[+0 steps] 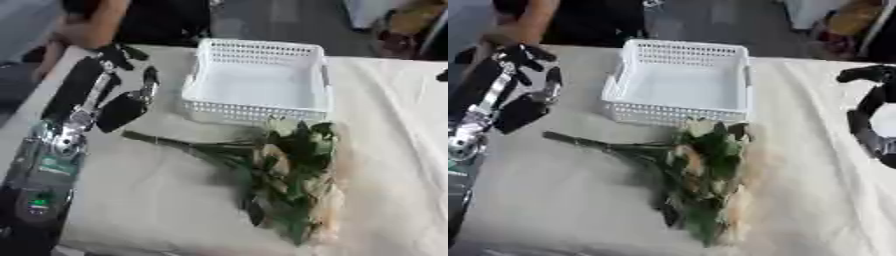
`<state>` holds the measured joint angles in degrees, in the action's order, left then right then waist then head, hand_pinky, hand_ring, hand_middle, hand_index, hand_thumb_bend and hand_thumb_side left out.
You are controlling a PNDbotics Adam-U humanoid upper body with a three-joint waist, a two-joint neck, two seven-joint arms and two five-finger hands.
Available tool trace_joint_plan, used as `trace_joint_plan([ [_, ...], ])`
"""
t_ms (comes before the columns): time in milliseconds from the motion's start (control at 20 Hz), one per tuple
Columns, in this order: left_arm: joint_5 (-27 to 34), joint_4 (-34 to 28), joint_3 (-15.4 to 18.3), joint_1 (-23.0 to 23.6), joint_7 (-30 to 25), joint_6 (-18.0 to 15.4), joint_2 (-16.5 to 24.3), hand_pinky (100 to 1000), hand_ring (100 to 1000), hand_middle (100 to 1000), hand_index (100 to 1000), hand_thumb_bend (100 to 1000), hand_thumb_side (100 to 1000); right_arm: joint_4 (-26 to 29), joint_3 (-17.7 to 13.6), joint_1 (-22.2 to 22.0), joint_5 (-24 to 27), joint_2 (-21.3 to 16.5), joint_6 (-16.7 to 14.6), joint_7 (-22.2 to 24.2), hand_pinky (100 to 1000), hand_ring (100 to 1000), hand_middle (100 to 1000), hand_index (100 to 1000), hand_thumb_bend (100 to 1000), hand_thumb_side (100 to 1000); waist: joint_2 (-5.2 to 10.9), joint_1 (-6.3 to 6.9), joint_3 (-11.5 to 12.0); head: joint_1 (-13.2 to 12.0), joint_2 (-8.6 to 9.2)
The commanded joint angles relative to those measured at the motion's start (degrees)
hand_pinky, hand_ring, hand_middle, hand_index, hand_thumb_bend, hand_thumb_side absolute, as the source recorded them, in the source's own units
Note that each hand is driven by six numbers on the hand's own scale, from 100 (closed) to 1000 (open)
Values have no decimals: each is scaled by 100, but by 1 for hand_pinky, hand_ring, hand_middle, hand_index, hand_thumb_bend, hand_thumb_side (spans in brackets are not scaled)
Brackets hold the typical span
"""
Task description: Pick up objects on the table and place them in the box.
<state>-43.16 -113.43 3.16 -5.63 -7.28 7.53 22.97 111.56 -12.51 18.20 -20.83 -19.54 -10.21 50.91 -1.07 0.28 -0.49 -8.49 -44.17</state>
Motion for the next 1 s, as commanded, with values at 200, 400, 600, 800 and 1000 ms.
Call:
trace_joint_plan([
  [200, 43, -116, 5, -45, 24, -8, 92, 546, 669, 760, 806, 100, 728, 95, -27, 29, -37, -72, -15, 38, 539, 533, 844, 933, 100, 370, 60, 4, 1, 130, 5],
  [400, 40, -116, 5, -52, 26, -19, 94, 547, 669, 760, 807, 100, 727, 97, -39, 29, -55, -73, -13, 37, 540, 534, 844, 933, 100, 368, 52, 4, 3, 71, 5],
  [600, 28, -116, 6, -55, 23, -19, 95, 547, 670, 760, 807, 100, 724, 103, -42, 27, -60, -73, -12, 36, 540, 535, 844, 933, 100, 368, 50, 3, 3, 45, 5],
  [800, -83, -114, 43, -84, 2, 16, 121, 570, 688, 763, 815, 112, 698, 99, -56, 30, -66, -58, -2, 35, 535, 532, 845, 933, 100, 373, 47, 0, -46, 4, 5],
  [1000, -166, -108, -100, -165, -115, 146, 1006, 667, 761, 777, 853, 379, 624, 58, -86, -7, -124, -98, 29, 38, 533, 531, 845, 934, 100, 379, 83, 87, -129, -98, 5],
])
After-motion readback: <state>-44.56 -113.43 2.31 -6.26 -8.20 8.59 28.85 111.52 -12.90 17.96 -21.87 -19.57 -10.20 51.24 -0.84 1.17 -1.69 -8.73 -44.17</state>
